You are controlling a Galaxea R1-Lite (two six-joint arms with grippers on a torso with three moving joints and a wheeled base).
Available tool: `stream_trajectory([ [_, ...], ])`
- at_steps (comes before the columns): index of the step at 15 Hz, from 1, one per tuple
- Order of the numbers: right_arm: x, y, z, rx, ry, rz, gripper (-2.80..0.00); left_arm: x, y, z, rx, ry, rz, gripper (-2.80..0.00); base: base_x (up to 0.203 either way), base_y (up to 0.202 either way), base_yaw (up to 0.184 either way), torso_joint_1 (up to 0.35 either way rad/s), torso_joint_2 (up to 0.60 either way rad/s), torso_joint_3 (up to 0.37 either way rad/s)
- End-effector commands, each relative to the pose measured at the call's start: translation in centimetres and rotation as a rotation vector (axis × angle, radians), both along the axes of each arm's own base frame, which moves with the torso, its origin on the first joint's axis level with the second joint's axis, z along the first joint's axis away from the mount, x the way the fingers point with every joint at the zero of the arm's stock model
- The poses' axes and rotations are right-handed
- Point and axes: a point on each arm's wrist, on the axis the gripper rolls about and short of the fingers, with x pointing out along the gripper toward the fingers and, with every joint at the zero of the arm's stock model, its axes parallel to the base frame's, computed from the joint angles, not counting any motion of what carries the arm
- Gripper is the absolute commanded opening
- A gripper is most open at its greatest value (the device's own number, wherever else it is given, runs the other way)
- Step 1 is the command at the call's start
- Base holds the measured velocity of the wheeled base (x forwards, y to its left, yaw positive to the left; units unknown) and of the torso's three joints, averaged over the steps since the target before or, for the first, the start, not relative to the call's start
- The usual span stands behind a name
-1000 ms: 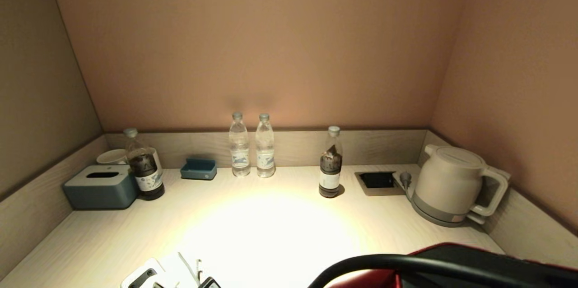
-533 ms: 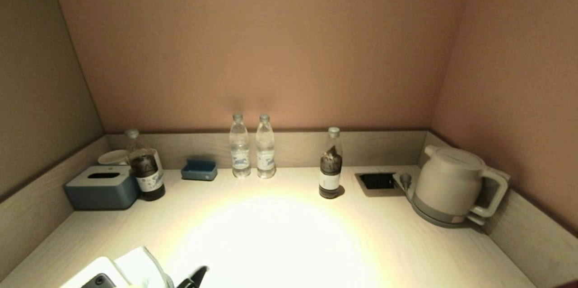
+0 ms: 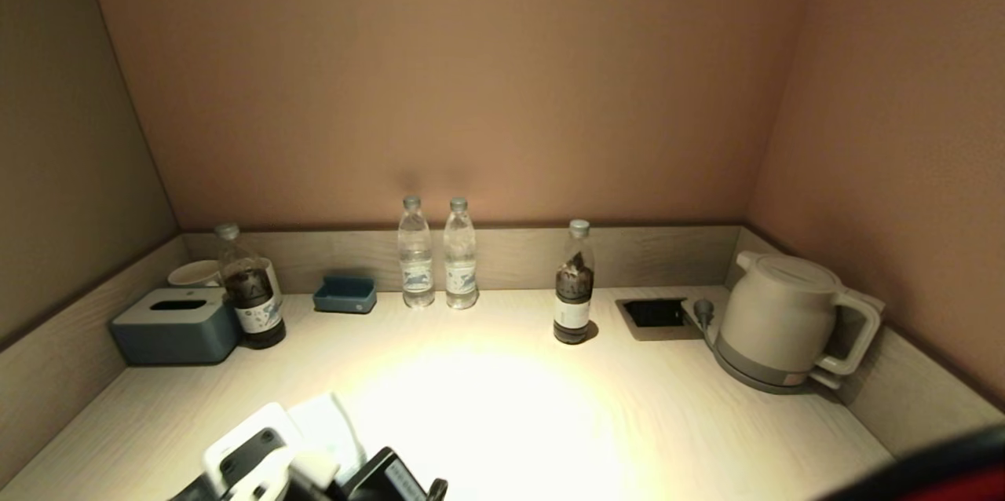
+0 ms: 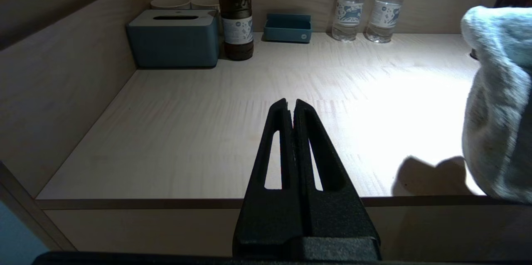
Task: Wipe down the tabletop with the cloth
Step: Sweep the stains on the table
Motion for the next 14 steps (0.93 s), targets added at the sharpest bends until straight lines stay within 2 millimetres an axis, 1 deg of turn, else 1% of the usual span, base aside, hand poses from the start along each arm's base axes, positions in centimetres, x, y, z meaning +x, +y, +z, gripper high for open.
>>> stream_trajectory([
  [1, 3.9, 0.1, -2.8, -0.055, 0.02, -0.094, -2.8, 0.0, 0.0, 0.0, 0.0, 0.0, 0.0, -2.8, 0.0, 0.0, 0.0, 0.0, 0.0, 0.0],
  [3, 9.0, -0.7, -4.6, -0.07, 0.035, -0.21, -2.8, 0.0, 0.0, 0.0, 0.0, 0.0, 0.0, -2.8, 0.0, 0.0, 0.0, 0.0, 0.0, 0.0],
  [4, 10.7, -1.1, -4.9, -0.064, 0.034, -0.249, -2.8, 0.0, 0.0, 0.0, 0.0, 0.0, 0.0, -2.8, 0.0, 0.0, 0.0, 0.0, 0.0, 0.0],
  [5, 11.7, -1.3, -4.9, -0.054, 0.029, -0.267, -2.8, 0.0, 0.0, 0.0, 0.0, 0.001, 0.0, -2.8, 0.0, 0.0, 0.0, 0.0, 0.0, 0.0],
  [7, 13.4, -2.3, -4.5, -0.05, 0.017, -0.306, -2.8, 0.0, 0.0, 0.0, 0.0, 0.002, 0.0, -2.8, 0.0, 0.0, 0.0, 0.0, 0.0, 0.0],
  [9, 14.4, -3.2, -3.9, -0.045, 0.005, -0.331, -2.8, 0.0, 0.0, 0.0, 0.0, 0.0, 0.0, -2.8, 0.0, 0.0, 0.0, 0.0, 0.0, 0.0],
  [11, 16.3, -4.8, -3.3, -0.037, -0.006, -0.386, -2.8, 0.0, 0.0, 0.0, 0.0, 0.0, 0.0, -2.8, 0.0, 0.0, 0.0, 0.0, 0.0, 0.0],
  [12, 16.8, -5.4, -2.9, -0.03, -0.013, -0.401, -2.8, 0.0, 0.0, 0.0, 0.0, 0.0, 0.0, -2.8, 0.0, 0.0, 0.0, 0.0, 0.0, 0.0],
  [13, 17.8, -6.5, -2.0, -0.005, -0.014, -0.416, -2.8, 0.0, 0.0, 0.0, 0.0, 0.001, 0.0, -2.8, 0.0, 0.0, 0.0, 0.0, 0.0, 0.0],
  [14, 18.1, -7.2, -1.0, 0.035, 0.005, -0.375, -2.8, 0.0, 0.0, 0.0, 0.0, 0.0, 0.0, -2.8, 0.0, 0.0, 0.0, 0.0, 0.0, 0.0],
])
